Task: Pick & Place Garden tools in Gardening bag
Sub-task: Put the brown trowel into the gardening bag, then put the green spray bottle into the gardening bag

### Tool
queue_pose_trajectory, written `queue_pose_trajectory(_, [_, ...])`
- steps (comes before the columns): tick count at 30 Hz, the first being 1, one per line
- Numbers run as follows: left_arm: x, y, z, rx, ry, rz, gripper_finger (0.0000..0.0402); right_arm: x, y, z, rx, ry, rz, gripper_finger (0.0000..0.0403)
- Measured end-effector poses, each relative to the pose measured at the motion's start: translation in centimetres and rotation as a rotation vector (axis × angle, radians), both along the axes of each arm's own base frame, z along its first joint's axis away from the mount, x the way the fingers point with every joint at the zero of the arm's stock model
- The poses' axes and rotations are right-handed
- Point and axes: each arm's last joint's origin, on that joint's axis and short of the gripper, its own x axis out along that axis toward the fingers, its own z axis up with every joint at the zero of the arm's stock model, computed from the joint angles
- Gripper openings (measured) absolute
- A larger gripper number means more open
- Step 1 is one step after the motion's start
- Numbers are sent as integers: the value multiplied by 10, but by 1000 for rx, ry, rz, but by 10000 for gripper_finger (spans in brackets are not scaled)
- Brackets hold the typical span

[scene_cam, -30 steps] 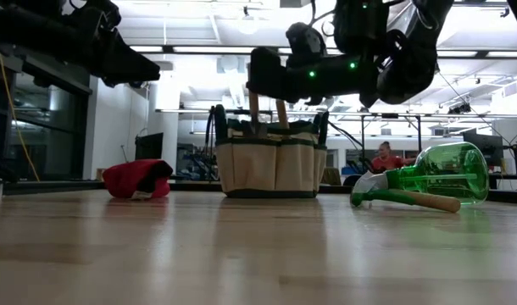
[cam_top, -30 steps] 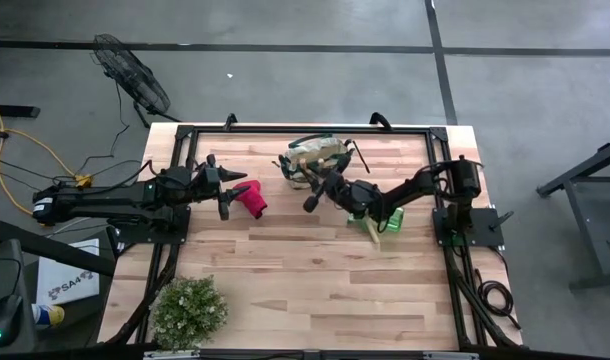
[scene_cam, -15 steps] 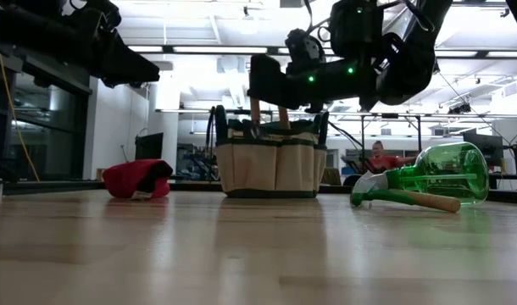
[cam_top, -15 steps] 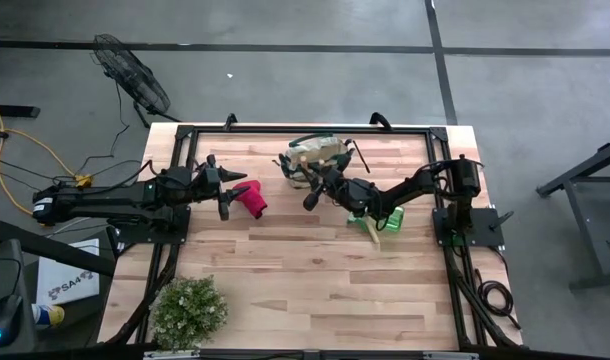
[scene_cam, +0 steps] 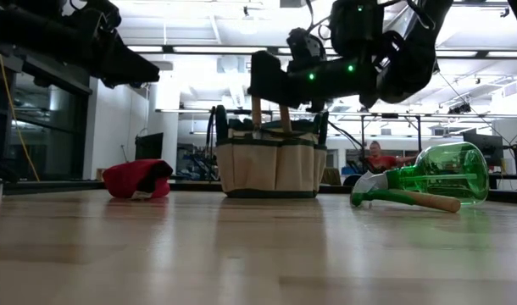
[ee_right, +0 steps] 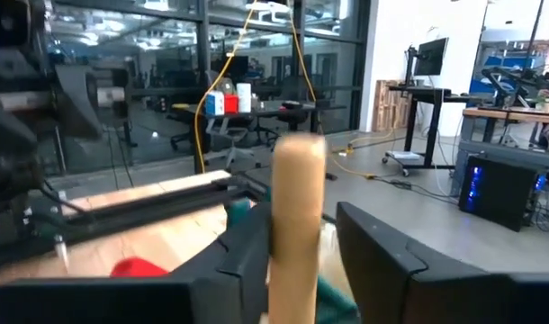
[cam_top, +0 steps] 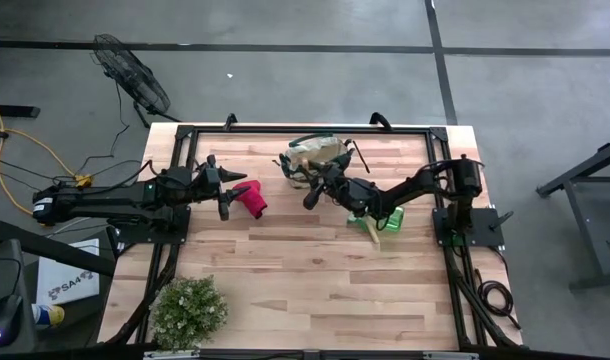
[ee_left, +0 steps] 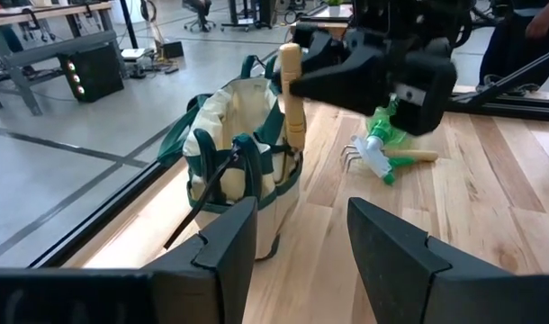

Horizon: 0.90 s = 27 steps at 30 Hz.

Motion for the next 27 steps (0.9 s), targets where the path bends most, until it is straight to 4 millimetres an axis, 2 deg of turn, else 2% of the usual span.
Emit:
queue_pose_trajectory(8, [0,0,0,-9,-1,-11,171,-6,0,23,-2,-62,-28,209])
queue_pose_trajectory(14, [0,0,0,-9,-1,-10,171,-10,2,35,-6,-79,-26,225])
queue_pose_trajectory(17, [0,0,0,-9,2,-10,171,-12,6,43,-18,-86,-23,213])
queue_pose_trajectory(20, [0,0,-2,-14,12,-9,171,-14,12,49,-25,-73,-7,184])
queue_pose_trajectory(24, [0,0,-2,-17,13,-8,171,-16,17,53,-25,-38,8,119])
queue_pose_trajectory(27, [0,0,-2,-17,12,-9,171,-17,18,53,-24,-10,14,56])
